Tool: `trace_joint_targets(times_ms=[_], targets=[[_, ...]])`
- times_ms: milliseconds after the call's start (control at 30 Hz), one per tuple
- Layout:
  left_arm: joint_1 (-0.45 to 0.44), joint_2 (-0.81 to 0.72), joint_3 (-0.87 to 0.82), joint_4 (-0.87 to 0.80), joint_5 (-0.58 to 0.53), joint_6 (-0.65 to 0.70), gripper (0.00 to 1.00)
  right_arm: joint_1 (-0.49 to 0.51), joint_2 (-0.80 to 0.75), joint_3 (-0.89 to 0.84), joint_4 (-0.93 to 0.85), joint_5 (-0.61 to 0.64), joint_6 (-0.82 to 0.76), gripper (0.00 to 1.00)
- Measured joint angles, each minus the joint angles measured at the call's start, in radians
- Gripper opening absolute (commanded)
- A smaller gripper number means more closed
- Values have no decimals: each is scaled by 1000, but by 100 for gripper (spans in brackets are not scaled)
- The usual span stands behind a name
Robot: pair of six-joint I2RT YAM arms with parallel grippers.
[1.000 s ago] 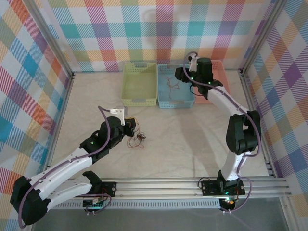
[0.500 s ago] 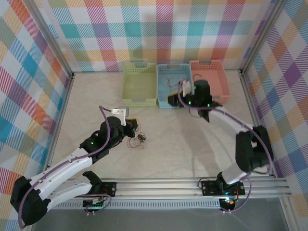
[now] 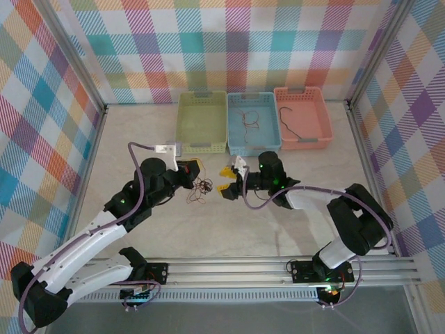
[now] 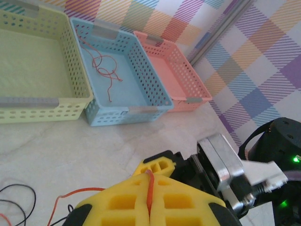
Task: Untangle the cables
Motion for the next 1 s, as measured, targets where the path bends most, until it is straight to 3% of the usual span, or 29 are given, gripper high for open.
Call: trace_joint_targets(times_ms=[233,400,800,1000], targets=[[0,-8,-68,-1,14,0,0,52,21,-8,52,-24,-44,68],[0,-19,-68,15,45,0,0,72,55,20,71,-12,-44,63],[0,-34,-70,23,93,-3,0,95,99,47,137,74,11,45],[0,-22,-70,23,122,-4,0,102,113,71,137,93,27,29]])
